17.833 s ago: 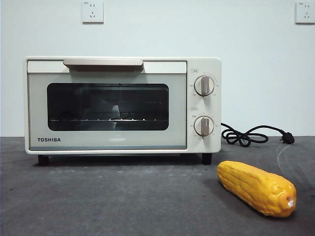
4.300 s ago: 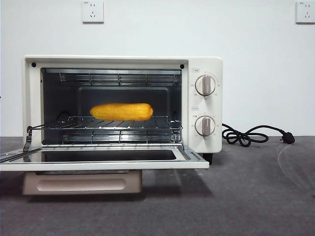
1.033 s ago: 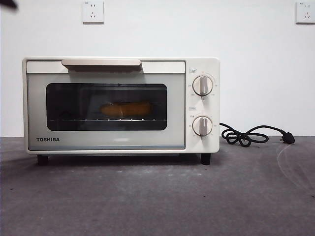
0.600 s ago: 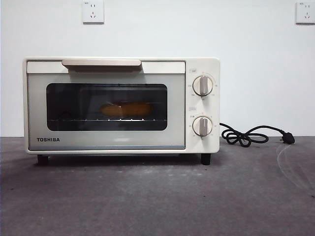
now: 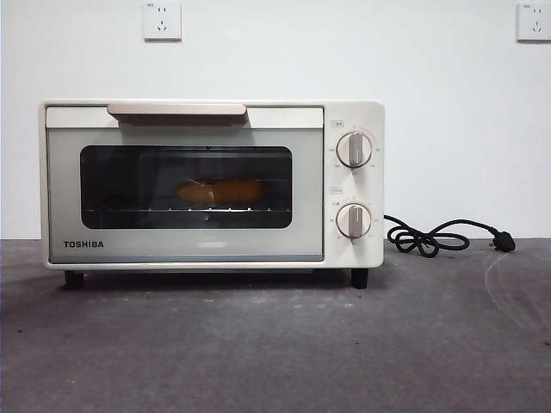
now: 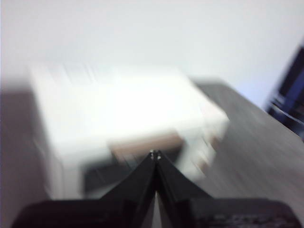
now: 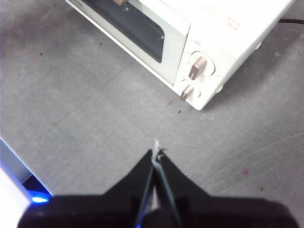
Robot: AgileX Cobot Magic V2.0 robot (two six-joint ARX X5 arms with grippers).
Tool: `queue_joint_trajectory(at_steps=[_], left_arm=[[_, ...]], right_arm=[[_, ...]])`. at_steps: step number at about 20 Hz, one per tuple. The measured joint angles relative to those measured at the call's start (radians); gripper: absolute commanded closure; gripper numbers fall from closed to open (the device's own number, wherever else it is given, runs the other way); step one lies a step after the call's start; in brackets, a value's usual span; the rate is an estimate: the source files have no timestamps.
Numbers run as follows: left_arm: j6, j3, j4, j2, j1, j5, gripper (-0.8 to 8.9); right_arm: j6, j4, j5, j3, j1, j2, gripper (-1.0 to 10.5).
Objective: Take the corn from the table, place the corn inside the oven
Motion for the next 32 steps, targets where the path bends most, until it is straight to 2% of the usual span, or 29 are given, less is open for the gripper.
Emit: queue_joint_trajectory(at_steps=[2, 4, 9, 11, 13, 18, 23, 32], left_arm=[[0.078, -0.052, 0.151, -0.093, 0.0, -0.068, 8.16], [0.139, -0.191, 0.336, -0.172, 0.0, -0.073, 8.17], [0.179, -0.663, 0.852, -0.375, 0.0, -0.074, 8.17], [0.188, -0.834, 0.985, -0.438, 0.0, -0.116, 8.16], [0.189, -0.933, 0.972, -0.482, 0.001, -0.175, 8.17], [0.189, -0.932, 0.741, -0.488, 0.006, -0.336, 8.16], [0.189, -0.932, 0.446, -0.488, 0.006, -0.426, 8.17], [0.189, -0.932, 0.451, -0.489, 0.004, -0.434, 8.17]], right_arm=[[0.0, 0.0, 0.001, 0.0, 0.0, 0.0, 9.6], [0.0, 0.0, 0.007, 0.0, 0.0, 0.0, 9.6], [0.0, 0.0, 0.007, 0.0, -0.001, 0.0, 9.6], [0.0, 0.0, 0.008, 0.0, -0.001, 0.0, 9.6], [0.0, 0.0, 0.008, 0.0, -0.001, 0.0, 9.6], [0.0, 0.0, 0.02, 0.0, -0.001, 0.0, 9.6], [0.0, 0.0, 0.026, 0.0, -0.001, 0.0, 9.6], [0.0, 0.0, 0.026, 0.0, -0.001, 0.0, 9.6]])
